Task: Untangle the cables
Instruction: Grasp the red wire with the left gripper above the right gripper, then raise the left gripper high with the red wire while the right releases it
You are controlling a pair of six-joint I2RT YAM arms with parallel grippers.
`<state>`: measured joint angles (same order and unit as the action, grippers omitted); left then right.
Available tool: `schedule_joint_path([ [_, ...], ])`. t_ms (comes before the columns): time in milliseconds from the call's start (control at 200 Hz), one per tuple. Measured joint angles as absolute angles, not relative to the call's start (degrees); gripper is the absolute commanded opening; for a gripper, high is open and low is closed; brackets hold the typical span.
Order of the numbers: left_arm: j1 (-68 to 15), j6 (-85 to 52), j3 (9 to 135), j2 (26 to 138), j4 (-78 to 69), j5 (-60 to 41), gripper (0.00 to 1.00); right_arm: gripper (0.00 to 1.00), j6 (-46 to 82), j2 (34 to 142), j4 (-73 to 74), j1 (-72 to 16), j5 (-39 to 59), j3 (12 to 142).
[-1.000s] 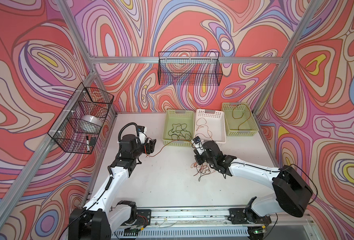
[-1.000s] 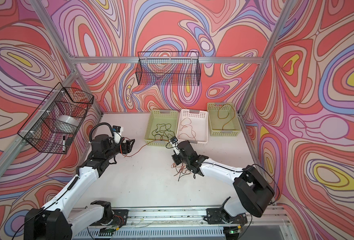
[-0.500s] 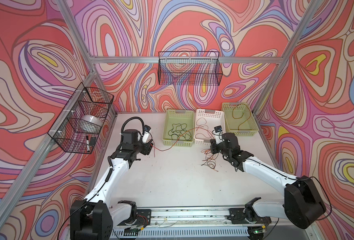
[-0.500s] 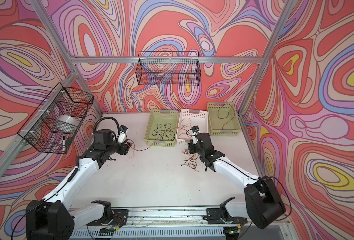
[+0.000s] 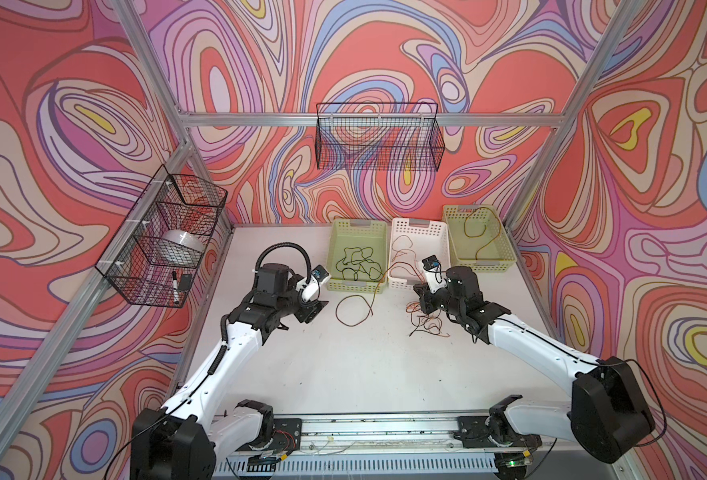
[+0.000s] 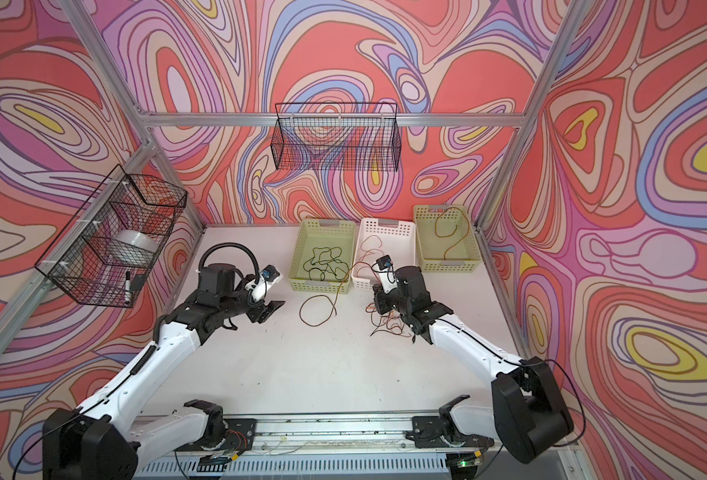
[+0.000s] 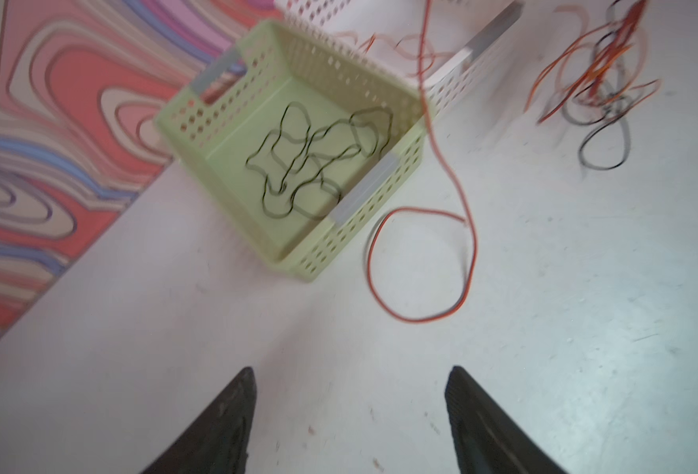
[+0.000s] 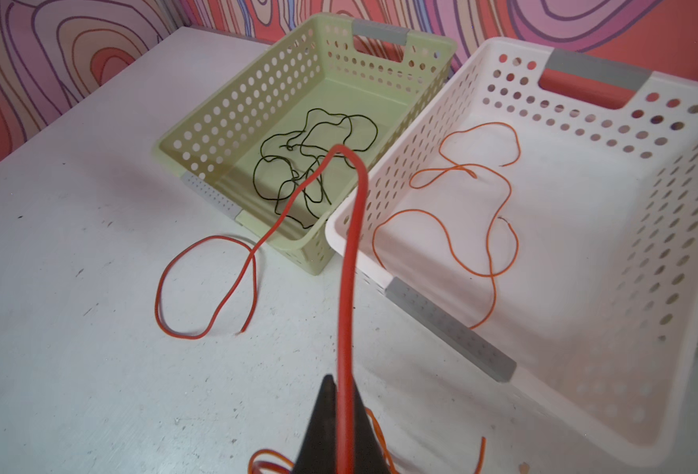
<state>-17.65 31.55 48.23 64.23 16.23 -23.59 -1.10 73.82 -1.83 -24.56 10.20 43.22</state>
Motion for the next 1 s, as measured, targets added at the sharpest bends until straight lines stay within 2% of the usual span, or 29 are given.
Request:
schedule_joint_path([
  [200, -27.7, 29.8, 54.3, 75.1, 6.2, -27.8, 0.75, 0.00, -5.0, 73.6, -1.8, -27.8, 12.6, 43.0],
  [476, -33.6, 29.8, 62.3, 90.8, -3.3, -25.7, 0.76, 0.00, -8.6, 72.0, -2.1, -32.6, 12.9, 41.5],
  [551, -34.1, 29.8, 62.4, 92.9, -5.9, -24.3, 0.73, 0.00, -8.8, 71.0, -2.0, -33.4, 12.8, 40.8],
  [586, -34.1, 29.7, 62.4, 93.6, -7.0, -23.9, 0.69, 0.00, -8.7, 70.5, -2.0, -33.5, 12.8, 40.4],
  [631, -34.1, 29.5, 62.6, 94.6, -8.0, -23.6, 0.55, 0.00, -8.4, 69.8, -2.0, -33.5, 12.3, 40.0],
  [711, -34.0, 28.9, 64.1, 96.2, -8.4, -23.8, 0.16, 0.00, -7.7, 68.7, -0.9, -33.5, 11.5, 39.0],
  [751, -34.0, 28.7, 65.0, 96.9, -8.4, -24.2, 0.01, 0.00, -6.8, 68.2, -0.4, -33.5, 11.2, 38.5],
  [996, -35.3, 26.7, 66.7, 92.4, -5.6, -27.0, 0.00, 0.14, 5.4, 68.6, 10.1, -33.5, 5.5, 32.6],
])
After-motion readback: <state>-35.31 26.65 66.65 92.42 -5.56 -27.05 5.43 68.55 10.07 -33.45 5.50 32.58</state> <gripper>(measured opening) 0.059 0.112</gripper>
